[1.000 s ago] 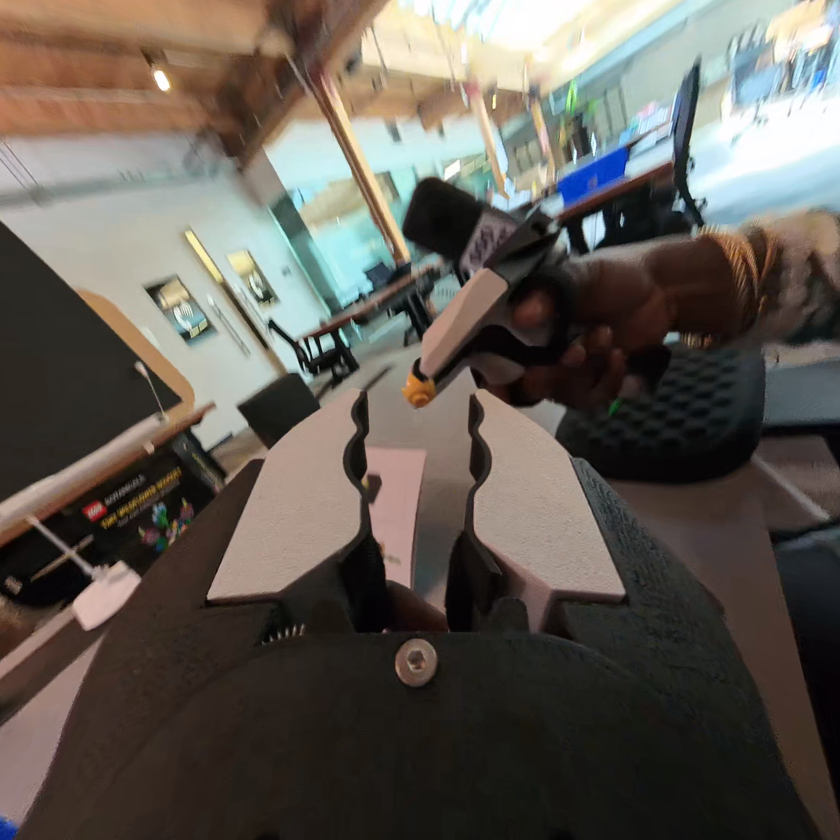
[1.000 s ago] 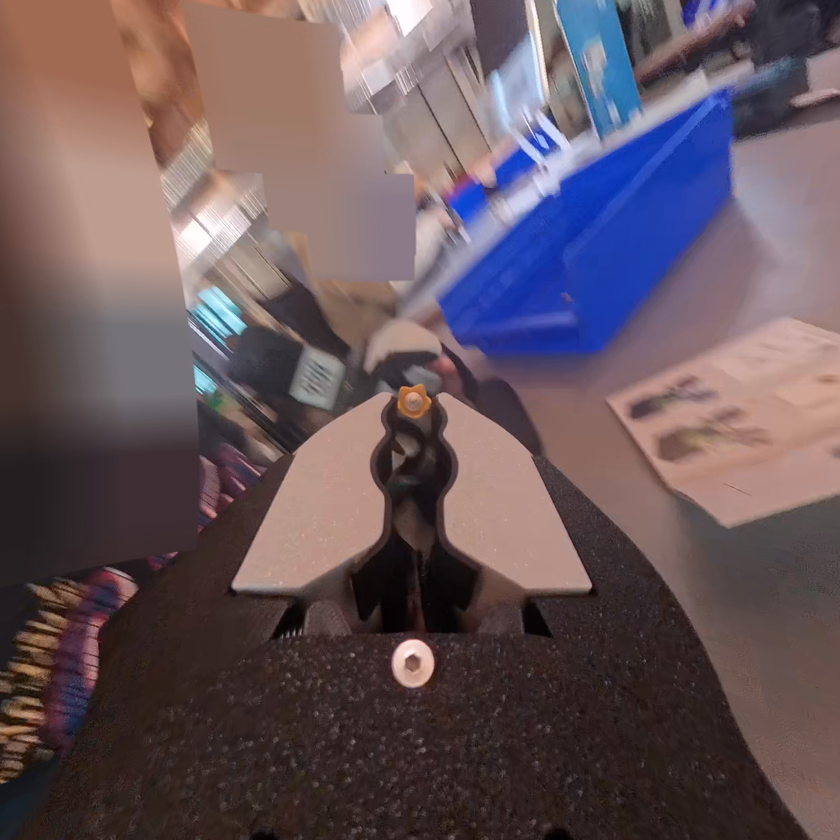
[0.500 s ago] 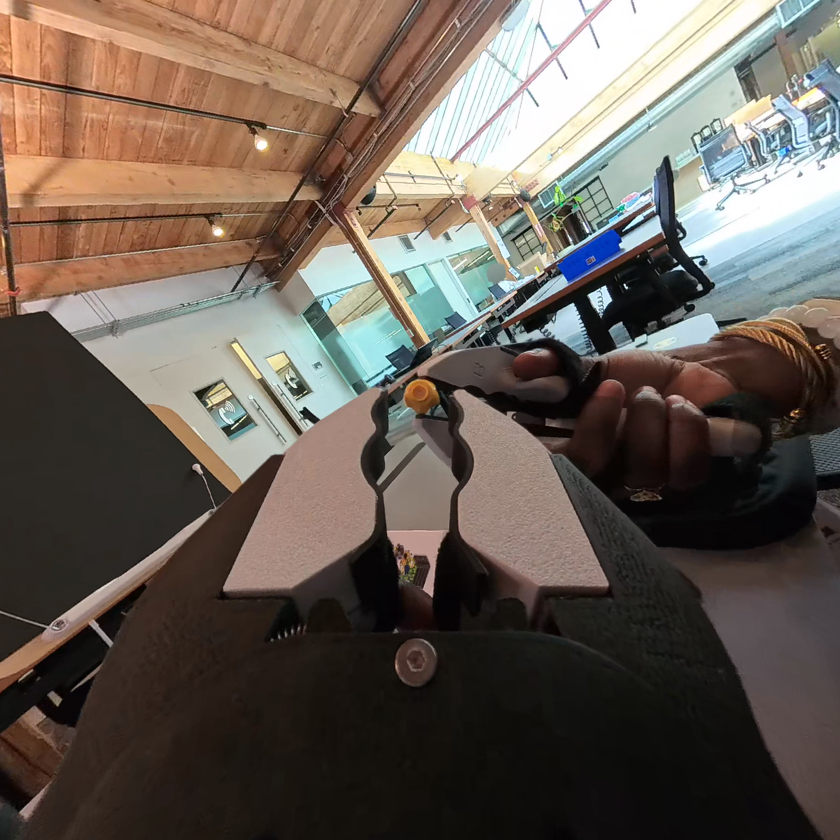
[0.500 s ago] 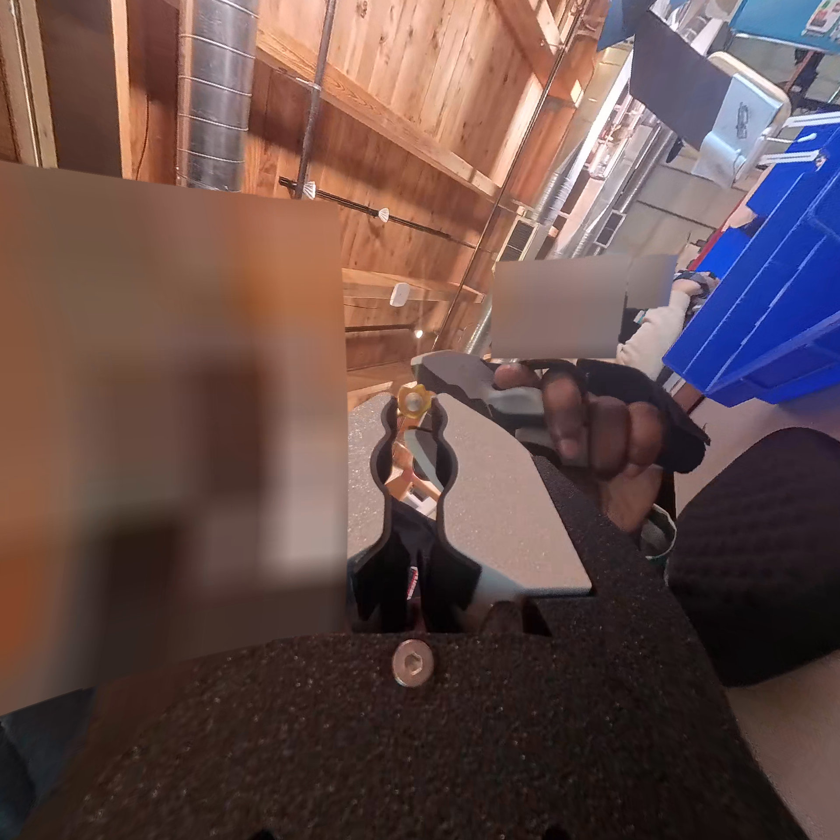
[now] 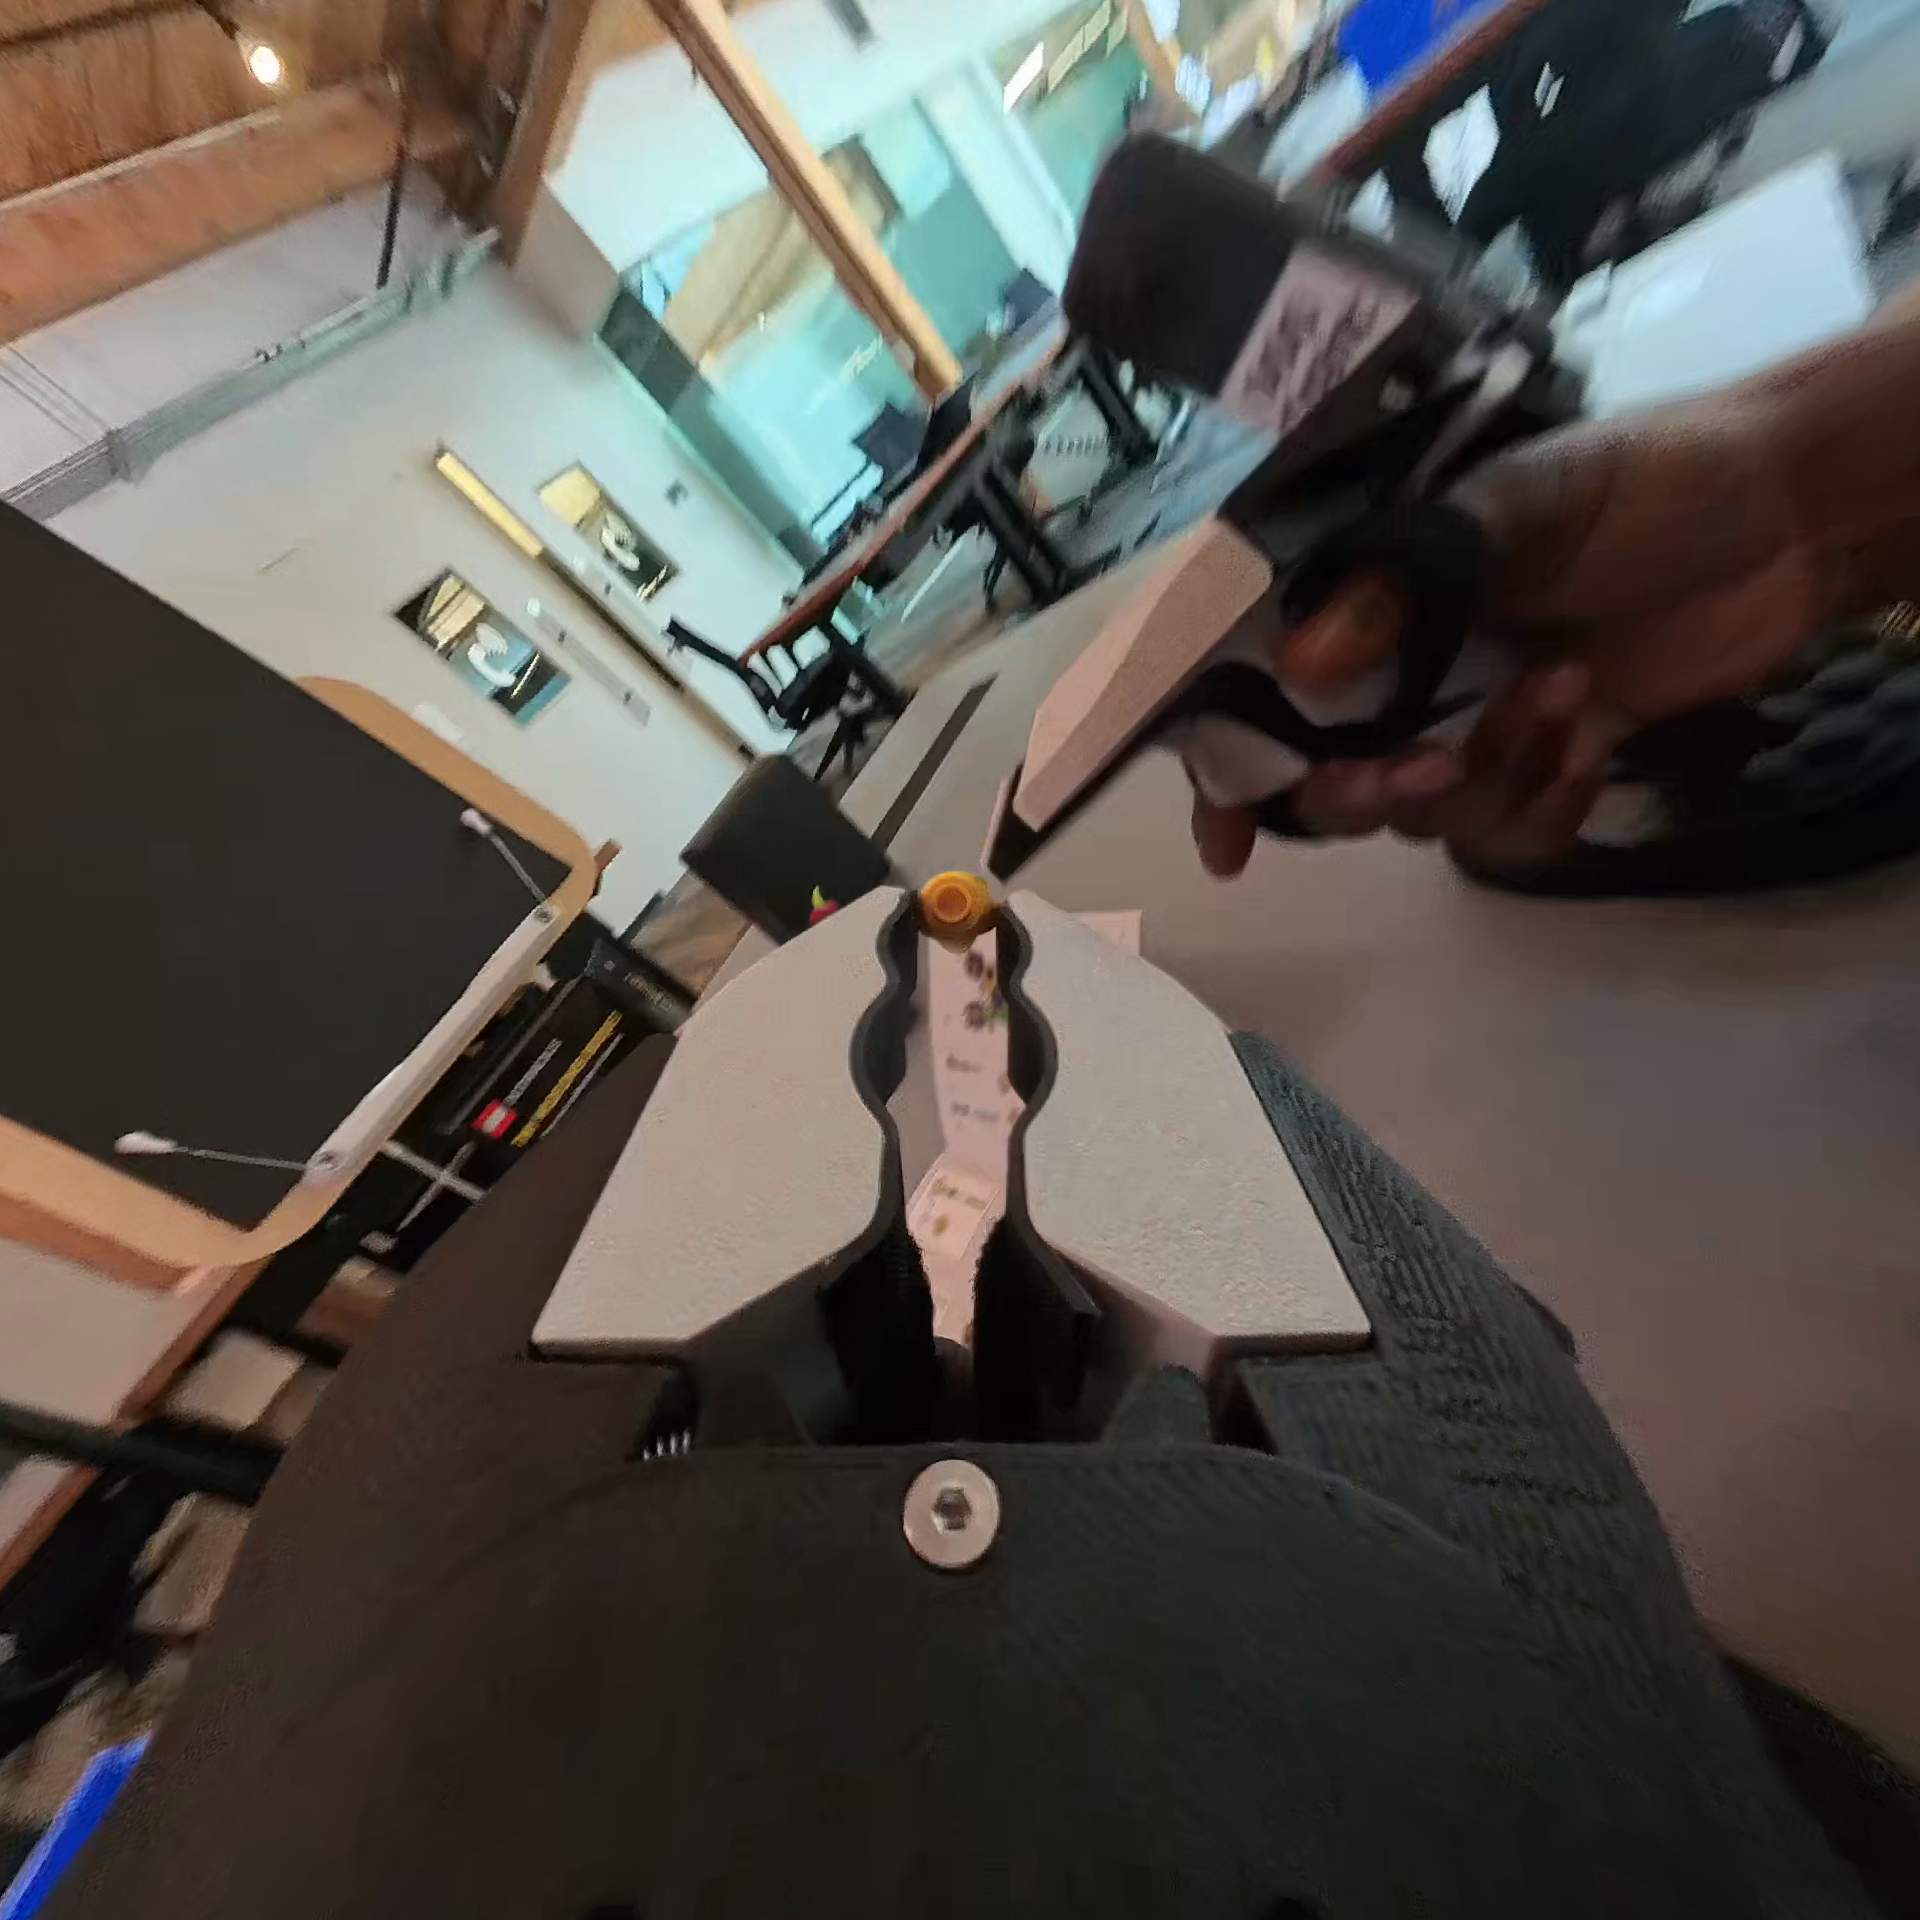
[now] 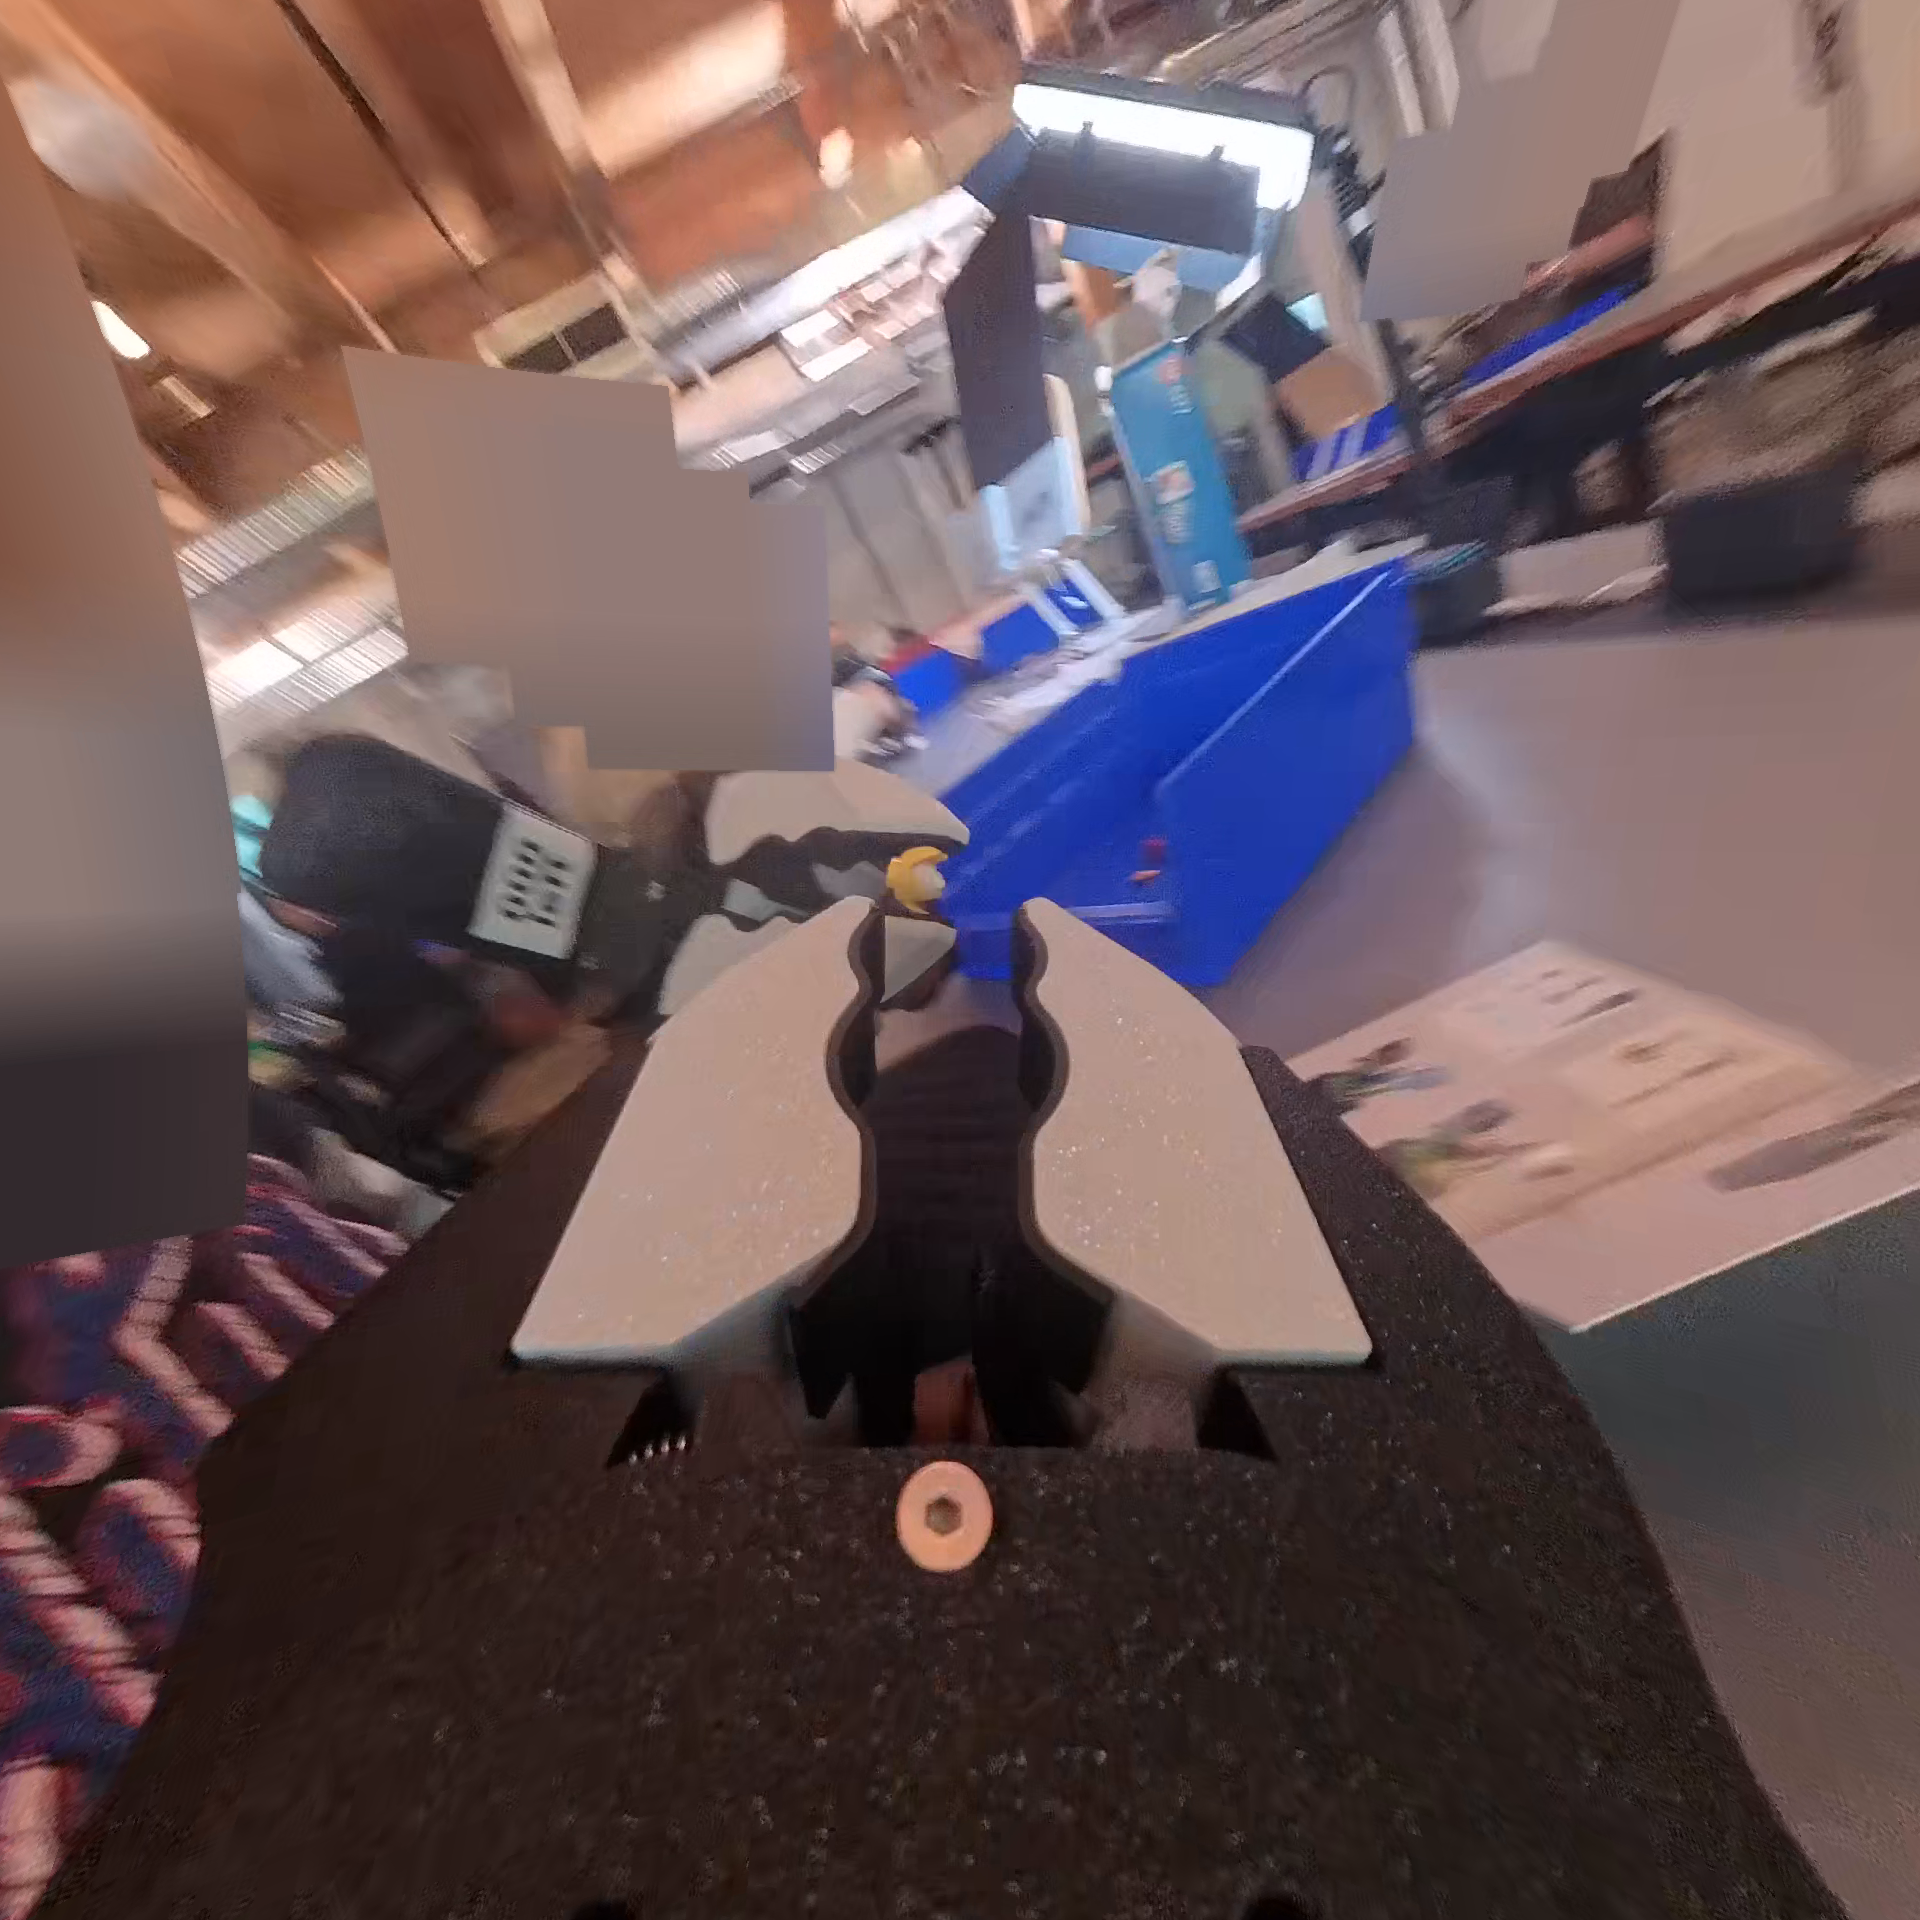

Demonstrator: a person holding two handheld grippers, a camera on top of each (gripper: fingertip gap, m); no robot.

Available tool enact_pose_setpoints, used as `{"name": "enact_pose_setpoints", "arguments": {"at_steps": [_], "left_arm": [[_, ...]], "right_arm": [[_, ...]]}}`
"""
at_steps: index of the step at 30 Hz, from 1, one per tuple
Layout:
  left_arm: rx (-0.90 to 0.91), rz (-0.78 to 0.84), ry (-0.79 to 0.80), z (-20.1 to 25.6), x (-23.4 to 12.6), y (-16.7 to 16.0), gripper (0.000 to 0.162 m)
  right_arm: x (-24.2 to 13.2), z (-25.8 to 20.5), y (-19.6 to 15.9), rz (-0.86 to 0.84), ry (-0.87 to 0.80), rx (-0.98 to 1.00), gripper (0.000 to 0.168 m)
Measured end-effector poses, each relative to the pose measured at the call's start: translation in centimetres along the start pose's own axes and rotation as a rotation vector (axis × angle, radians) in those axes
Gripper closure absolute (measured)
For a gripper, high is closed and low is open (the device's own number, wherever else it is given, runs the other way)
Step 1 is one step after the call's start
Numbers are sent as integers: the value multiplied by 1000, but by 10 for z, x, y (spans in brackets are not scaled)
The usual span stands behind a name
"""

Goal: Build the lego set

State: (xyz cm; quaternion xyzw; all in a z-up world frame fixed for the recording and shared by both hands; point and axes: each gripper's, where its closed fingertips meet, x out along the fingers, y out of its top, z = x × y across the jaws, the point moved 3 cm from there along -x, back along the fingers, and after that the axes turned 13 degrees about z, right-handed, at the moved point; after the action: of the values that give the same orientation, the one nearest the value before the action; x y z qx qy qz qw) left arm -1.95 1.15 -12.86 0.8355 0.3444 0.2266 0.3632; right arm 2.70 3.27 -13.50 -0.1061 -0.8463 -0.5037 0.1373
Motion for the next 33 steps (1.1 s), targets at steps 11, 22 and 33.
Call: {"name": "enact_pose_setpoints", "arguments": {"at_steps": [11, 22, 33], "left_arm": [[144, -43, -31, 8, 2, 3, 147], [-7, 248, -15, 9, 0, 27, 133], [-37, 225, -5, 12, 2, 22, 142]], "right_arm": [[11, -10, -6, -1, 35, -30, 157], [8, -24, -2, 189, 350, 833, 157], [9, -23, -4, 198, 367, 865, 157]]}}
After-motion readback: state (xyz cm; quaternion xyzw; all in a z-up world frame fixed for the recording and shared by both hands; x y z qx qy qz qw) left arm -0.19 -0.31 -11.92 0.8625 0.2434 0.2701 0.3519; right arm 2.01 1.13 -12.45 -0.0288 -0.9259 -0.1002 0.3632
